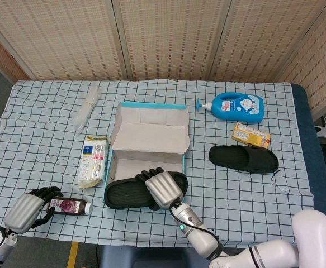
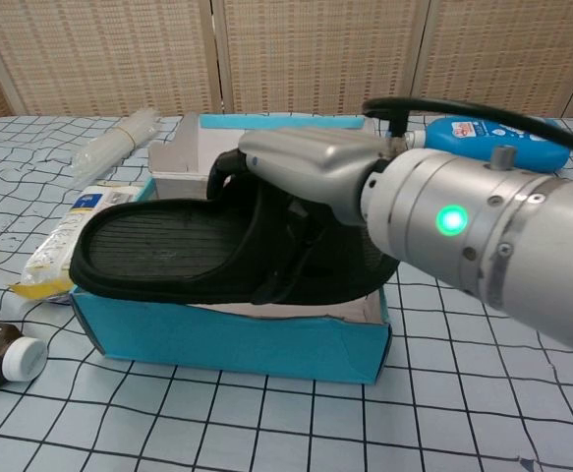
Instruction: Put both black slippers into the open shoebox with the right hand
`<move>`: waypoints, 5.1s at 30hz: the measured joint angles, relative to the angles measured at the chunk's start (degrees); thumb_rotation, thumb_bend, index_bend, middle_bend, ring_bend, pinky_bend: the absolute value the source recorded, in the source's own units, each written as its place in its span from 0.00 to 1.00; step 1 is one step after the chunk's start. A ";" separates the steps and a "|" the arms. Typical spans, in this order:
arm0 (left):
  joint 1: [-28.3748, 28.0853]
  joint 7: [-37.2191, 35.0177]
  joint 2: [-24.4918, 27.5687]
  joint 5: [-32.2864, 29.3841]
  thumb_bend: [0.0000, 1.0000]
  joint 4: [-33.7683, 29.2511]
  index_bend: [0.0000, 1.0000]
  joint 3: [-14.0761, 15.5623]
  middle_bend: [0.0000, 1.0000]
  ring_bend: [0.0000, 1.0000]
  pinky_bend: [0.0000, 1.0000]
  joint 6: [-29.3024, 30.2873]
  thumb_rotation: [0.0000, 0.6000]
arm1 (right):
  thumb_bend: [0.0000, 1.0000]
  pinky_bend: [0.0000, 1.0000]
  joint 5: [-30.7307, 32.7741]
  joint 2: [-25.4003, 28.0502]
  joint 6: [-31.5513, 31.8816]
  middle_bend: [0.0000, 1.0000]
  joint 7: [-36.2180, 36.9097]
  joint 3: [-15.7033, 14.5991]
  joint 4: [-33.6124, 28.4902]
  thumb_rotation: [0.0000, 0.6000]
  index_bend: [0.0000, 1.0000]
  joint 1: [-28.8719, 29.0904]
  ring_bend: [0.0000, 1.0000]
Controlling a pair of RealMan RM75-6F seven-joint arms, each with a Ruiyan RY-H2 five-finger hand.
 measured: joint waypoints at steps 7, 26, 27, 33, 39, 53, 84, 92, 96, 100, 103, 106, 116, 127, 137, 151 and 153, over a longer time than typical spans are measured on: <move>0.15 -0.71 0.22 0.08 0.52 0.09 0.31 -0.14 0.25 0.28 0.42 0.51 1.00 | 0.00 0.67 1.89 -2.83 0.27 0.53 1.18 -0.26 5.73 1.00 0.40 1.83 0.49; -0.02 -1.10 0.11 -0.04 0.51 0.26 0.31 -0.19 0.25 0.28 0.42 -0.13 1.00 | 0.00 0.67 -2.11 -7.29 -6.24 0.53 15.02 -2.62 22.21 1.00 0.42 2.69 0.49; -0.03 -1.07 0.08 -0.02 0.51 0.29 0.31 -0.19 0.25 0.28 0.42 -0.16 1.00 | 0.00 0.67 -2.75 -7.58 -6.64 0.53 15.98 -2.75 23.11 1.00 0.42 2.65 0.49; -0.09 -1.25 0.09 -0.12 0.51 0.31 0.31 -0.17 0.25 0.28 0.42 -0.39 1.00 | 0.00 0.63 -5.16 -8.64 -10.39 0.49 21.94 -3.56 26.83 1.00 0.38 2.08 0.39; -0.22 -1.21 -0.03 -0.28 0.51 0.42 0.31 -0.13 0.25 0.28 0.42 -0.94 1.00 | 0.00 0.07 -1.17 -4.94 -15.25 0.12 23.38 -3.25 22.84 1.00 0.07 2.21 0.01; -0.46 -0.25 -0.25 -0.32 0.51 0.07 0.31 0.11 0.25 0.28 0.42 -1.85 1.00 | 0.00 0.03 -0.42 4.43 -14.71 0.02 29.30 -0.52 14.37 1.00 0.00 1.71 0.00; -0.80 0.79 -0.52 -1.48 0.52 -0.18 0.32 0.02 0.25 0.28 0.42 -3.50 1.00 | 0.00 0.09 -6.29 25.53 -18.45 0.02 38.65 -10.02 31.17 1.00 0.00 -10.02 0.00; -0.93 0.70 -0.56 -1.59 0.51 -0.26 0.32 0.07 0.25 0.28 0.42 -3.88 1.00 | 0.00 0.09 -5.36 21.52 -21.44 0.02 40.79 -10.02 39.30 1.00 0.00 -10.47 0.00; -0.98 0.79 -0.64 -1.69 0.51 -0.12 0.32 0.09 0.25 0.28 0.42 -4.07 1.00 | 0.00 0.09 -4.91 19.60 -22.78 0.02 41.55 -9.73 42.79 1.00 0.01 -10.48 0.00; -1.02 0.72 -0.62 -1.71 0.51 -0.23 0.32 0.10 0.25 0.28 0.42 -4.14 1.00 | 0.00 0.10 -4.73 17.52 -23.88 0.03 42.25 -9.52 46.30 1.00 0.05 -10.62 0.00; -1.02 0.79 -0.62 -1.67 0.51 -0.21 0.32 0.12 0.25 0.28 0.42 -4.11 1.00 | 0.00 0.19 -4.67 16.11 -24.43 0.12 42.67 -9.40 48.64 1.00 0.14 -10.83 0.04; -1.09 0.71 -0.61 -1.70 0.51 -0.27 0.32 0.14 0.25 0.28 0.42 -4.24 1.00 | 0.00 0.34 -4.20 15.05 -25.14 0.24 43.57 -8.93 49.89 1.00 0.27 -11.24 0.15; -1.10 1.07 -0.68 -1.61 0.51 -0.27 0.32 0.25 0.25 0.28 0.42 -4.33 1.00 | 0.00 0.58 -6.39 16.04 -20.18 0.49 43.56 -7.91 47.03 1.00 0.46 -12.73 0.42; -1.18 1.35 -0.70 -1.53 0.51 -0.42 0.32 0.36 0.25 0.28 0.42 -4.51 1.00 | 0.00 0.61 -13.30 19.08 -0.10 0.51 32.71 -7.05 31.47 1.00 0.48 -16.09 0.43; -1.20 0.66 -0.57 -1.43 0.51 -0.34 0.32 0.43 0.25 0.28 0.42 -4.36 1.00 | 0.00 0.64 -28.15 16.56 17.52 0.52 18.82 -8.14 20.76 1.00 0.52 -18.92 0.46; -1.28 0.14 -0.40 -1.78 0.51 -0.31 0.32 0.40 0.25 0.28 0.42 -4.58 1.00 | 0.00 0.68 -36.95 4.36 11.88 0.52 18.10 -4.63 19.67 1.00 0.51 -12.71 0.46; -1.22 0.03 -0.30 -1.76 0.51 -0.22 0.32 0.36 0.25 0.28 0.42 -4.38 1.00 | 0.00 0.68 -36.70 2.14 10.69 0.52 17.42 -3.57 20.56 1.00 0.51 -11.52 0.46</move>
